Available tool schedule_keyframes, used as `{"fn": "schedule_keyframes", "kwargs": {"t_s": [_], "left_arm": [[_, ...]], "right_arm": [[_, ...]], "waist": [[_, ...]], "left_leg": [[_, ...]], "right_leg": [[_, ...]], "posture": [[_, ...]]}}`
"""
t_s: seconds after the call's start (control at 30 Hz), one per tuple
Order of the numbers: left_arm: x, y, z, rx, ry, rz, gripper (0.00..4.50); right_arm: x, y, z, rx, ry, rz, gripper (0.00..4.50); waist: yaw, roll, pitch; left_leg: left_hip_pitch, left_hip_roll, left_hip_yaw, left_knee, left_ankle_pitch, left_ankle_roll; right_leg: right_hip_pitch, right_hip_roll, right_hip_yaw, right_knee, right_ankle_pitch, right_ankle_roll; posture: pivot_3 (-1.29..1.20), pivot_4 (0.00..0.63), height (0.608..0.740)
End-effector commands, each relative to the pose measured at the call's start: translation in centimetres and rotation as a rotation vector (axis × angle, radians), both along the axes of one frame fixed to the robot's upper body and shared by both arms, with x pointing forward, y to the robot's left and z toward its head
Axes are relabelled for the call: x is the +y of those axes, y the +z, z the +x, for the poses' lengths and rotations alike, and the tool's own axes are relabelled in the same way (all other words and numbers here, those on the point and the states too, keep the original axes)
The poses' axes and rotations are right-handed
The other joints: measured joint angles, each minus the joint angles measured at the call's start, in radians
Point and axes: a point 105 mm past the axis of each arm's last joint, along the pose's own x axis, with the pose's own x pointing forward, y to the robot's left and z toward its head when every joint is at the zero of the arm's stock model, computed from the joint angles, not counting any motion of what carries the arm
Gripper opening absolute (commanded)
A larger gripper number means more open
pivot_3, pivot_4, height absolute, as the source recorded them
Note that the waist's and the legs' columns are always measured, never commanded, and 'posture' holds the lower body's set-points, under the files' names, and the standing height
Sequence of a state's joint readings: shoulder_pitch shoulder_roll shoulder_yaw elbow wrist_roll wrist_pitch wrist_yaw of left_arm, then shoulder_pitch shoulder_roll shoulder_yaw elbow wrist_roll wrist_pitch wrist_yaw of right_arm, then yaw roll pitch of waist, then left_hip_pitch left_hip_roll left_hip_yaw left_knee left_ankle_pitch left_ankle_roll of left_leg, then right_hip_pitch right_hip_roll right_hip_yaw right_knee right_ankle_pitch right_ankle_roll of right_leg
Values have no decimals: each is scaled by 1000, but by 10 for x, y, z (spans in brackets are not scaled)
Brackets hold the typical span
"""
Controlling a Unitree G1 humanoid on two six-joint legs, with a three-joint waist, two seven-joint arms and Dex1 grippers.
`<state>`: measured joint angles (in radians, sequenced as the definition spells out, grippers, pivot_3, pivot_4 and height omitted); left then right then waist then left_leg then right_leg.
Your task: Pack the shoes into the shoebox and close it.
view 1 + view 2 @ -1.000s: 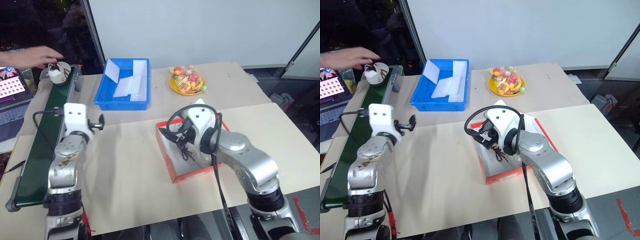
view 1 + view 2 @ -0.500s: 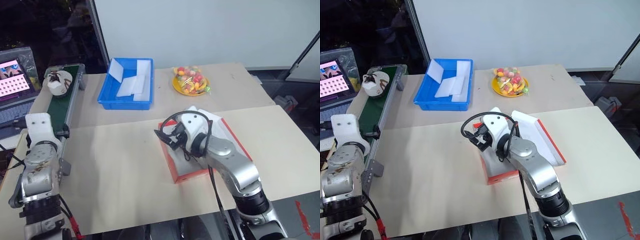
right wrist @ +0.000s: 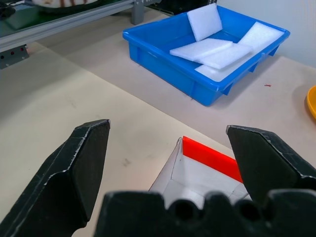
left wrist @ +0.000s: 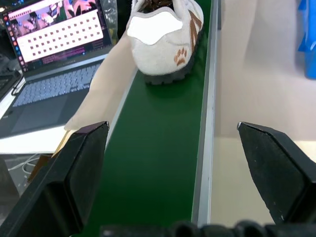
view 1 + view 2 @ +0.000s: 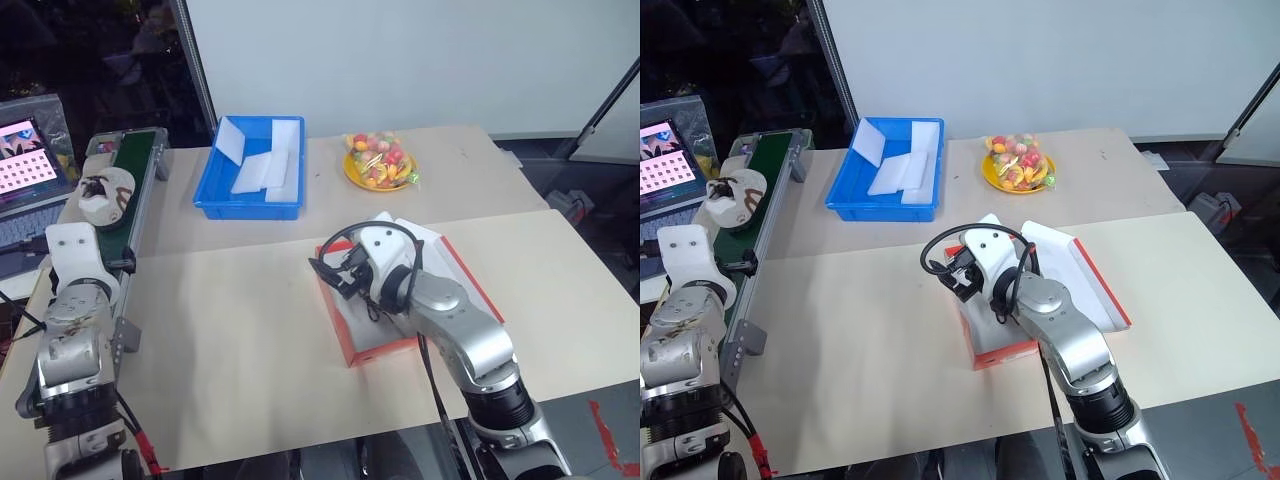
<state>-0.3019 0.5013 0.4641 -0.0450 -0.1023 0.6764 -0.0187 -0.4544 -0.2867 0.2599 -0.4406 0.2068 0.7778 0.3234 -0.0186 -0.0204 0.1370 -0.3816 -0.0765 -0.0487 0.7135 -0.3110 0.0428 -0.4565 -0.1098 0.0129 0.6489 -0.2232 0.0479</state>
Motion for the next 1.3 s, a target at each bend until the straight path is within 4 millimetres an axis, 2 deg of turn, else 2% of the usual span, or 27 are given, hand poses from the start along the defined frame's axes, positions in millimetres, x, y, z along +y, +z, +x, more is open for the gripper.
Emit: {"fn": "schedule_keyframes", "kwargs": {"t_s": [0.03, 0.27, 0.5, 0.8, 0.83, 0.87, 1.0, 1.07, 1.2, 1.27, 1.3], "left_arm": [[10, 10, -4, -42, 31, 15, 4500], [18, 3, -7, -35, 63, -10, 4500], [36, -12, -14, -38, 179, -136, 4500], [27, -13, -6, -53, 132, -168, 4500], [24, -10, -4, -63, 117, -169, 4500], [20, -6, -2, -74, 96, -158, 3964], [5, 23, 7, -153, 43, -50, 2678], [-4, 37, 10, -187, 23, 31, 2678], [-37, 73, 18, -302, -50, 201, 2678], [-71, 87, 25, -375, -163, 209, 2678], [-98, 88, 31, -393, -277, 188, 2678]], "right_arm": [[-1, 15, -3, -63, 1, 26, 4433], [-2, 16, -3, -66, -3, 30, 4433], [9, 23, -19, -85, 114, 65, 4433], [5, 24, -19, -90, 116, 64, 4433], [5, 25, -18, -92, 111, 65, 4433], [4, 25, -17, -91, 106, 67, 4500], [0, 25, -10, -94, 63, 62, 4500], [-2, 25, -6, -95, 47, 61, 4500], [-7, 30, 4, -101, 14, 72, 4500], [-10, 37, 15, -40, -18, 174, 4500], [-11, 40, 19, 35, -21, 264, 4500]], "waist": [[0, 0, 0], [0, 0, 0], [1, 0, 0], [2, -1, -1], [2, -1, -1], [2, -1, -1], [5, -2, -1], [5, -2, -1], [5, -3, -2], [4, -3, -1], [4, -3, -2]], "left_leg": [[0, 0, 0, 0, 0, 0], [0, 0, 0, 0, 0, 0], [0, 0, 0, 0, 0, 0], [1, 0, 0, 0, 0, 0], [1, 0, 0, 0, 0, 0], [1, 0, 0, 0, 0, 0], [1, 0, 0, 0, 0, 0], [0, 0, 0, 0, 0, 0], [0, 0, 0, 0, 0, 0], [-1, 0, 0, 0, 0, 0], [-1, 0, 0, 0, 0, 0]], "right_leg": [[0, 0, 0, 0, 0, 0], [0, 0, 0, 0, 0, 0], [0, 0, 0, 0, 0, 0], [0, 0, 0, 0, 0, 0], [0, 0, 0, 0, 0, 0], [0, 0, 0, 0, 0, 0], [0, 0, 0, 0, 0, 0], [0, 0, 0, 0, 0, 0], [0, 0, 0, 0, 0, 0], [0, 0, 0, 0, 0, 0], [0, 0, 0, 0, 0, 0]], "posture": [[0, 150, 724], [0, 150, 724], [0, 150, 724], [0, 150, 724], [0, 150, 724], [0, 150, 724], [0, 150, 724], [0, 150, 724], [0, 150, 724], [0, 150, 724], [0, 150, 724]]}}
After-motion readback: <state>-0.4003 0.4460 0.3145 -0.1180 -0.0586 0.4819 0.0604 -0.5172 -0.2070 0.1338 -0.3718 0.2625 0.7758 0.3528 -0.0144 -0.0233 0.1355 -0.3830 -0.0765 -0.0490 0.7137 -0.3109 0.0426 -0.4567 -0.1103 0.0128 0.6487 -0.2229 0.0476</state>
